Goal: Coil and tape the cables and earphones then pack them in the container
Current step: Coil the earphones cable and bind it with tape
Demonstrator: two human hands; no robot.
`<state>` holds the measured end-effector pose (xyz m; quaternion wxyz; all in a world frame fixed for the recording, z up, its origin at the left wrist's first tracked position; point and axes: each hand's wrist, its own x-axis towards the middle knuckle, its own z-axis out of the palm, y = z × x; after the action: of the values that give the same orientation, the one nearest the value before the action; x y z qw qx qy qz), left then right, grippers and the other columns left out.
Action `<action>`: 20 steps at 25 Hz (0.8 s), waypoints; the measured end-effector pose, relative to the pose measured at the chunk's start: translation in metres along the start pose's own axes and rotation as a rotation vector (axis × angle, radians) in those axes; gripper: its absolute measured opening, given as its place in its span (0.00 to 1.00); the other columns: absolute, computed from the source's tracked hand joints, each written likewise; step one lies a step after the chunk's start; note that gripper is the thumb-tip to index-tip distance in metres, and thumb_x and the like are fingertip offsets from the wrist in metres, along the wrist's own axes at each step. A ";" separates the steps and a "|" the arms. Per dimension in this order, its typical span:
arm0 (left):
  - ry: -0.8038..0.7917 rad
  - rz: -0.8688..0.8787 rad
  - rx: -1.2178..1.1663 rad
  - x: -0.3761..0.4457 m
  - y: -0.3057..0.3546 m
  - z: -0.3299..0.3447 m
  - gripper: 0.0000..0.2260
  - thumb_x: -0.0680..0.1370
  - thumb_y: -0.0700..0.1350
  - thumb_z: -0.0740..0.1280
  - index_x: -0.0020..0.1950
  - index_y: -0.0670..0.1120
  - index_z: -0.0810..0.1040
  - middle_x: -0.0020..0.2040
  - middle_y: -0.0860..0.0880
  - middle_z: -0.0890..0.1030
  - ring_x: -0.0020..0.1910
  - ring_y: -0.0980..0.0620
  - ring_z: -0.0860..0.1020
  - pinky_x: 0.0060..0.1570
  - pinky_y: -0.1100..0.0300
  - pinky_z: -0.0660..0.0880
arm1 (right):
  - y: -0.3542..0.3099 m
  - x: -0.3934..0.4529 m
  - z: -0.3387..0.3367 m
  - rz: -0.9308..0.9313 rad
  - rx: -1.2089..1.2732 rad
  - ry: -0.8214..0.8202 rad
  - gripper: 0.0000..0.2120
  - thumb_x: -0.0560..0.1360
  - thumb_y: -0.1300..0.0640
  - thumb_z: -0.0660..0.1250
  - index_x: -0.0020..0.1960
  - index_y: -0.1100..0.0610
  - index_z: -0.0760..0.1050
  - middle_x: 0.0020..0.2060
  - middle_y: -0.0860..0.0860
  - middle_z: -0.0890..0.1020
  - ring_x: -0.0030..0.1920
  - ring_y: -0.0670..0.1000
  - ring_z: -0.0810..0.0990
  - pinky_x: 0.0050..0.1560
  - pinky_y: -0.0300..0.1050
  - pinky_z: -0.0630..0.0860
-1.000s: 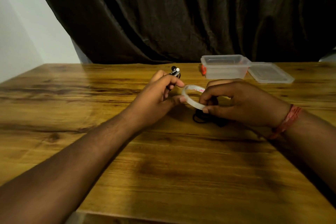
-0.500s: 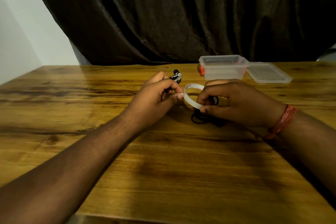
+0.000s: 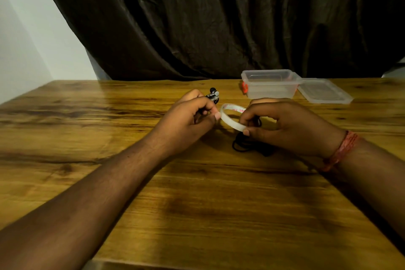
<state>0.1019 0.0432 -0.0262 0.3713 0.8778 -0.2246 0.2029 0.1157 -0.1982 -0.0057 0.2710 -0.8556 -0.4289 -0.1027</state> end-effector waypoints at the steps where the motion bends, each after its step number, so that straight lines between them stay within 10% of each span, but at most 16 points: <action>1: 0.003 0.006 -0.007 0.000 0.000 0.000 0.02 0.77 0.51 0.67 0.47 0.56 0.78 0.46 0.58 0.72 0.44 0.61 0.72 0.39 0.69 0.72 | -0.001 0.000 0.001 0.015 0.014 -0.002 0.10 0.74 0.52 0.69 0.55 0.48 0.81 0.43 0.43 0.80 0.47 0.44 0.77 0.47 0.37 0.74; 12: 0.169 0.096 0.164 0.014 -0.012 -0.043 0.01 0.79 0.46 0.66 0.48 0.50 0.77 0.48 0.51 0.72 0.43 0.51 0.73 0.41 0.56 0.73 | -0.013 0.002 0.013 0.129 0.286 -0.032 0.08 0.73 0.55 0.73 0.49 0.44 0.80 0.45 0.42 0.84 0.47 0.43 0.83 0.48 0.40 0.80; 20: 0.184 0.093 0.094 0.011 -0.003 -0.045 0.01 0.78 0.44 0.68 0.46 0.49 0.79 0.46 0.56 0.74 0.47 0.58 0.75 0.44 0.70 0.69 | -0.038 0.008 0.039 0.168 0.369 -0.076 0.14 0.73 0.41 0.65 0.46 0.50 0.81 0.44 0.46 0.86 0.40 0.42 0.85 0.44 0.35 0.80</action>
<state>0.1042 0.0761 0.0071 0.3388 0.8606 -0.2203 0.3100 0.0882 -0.1529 -0.0201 0.4145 -0.8273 -0.3778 0.0330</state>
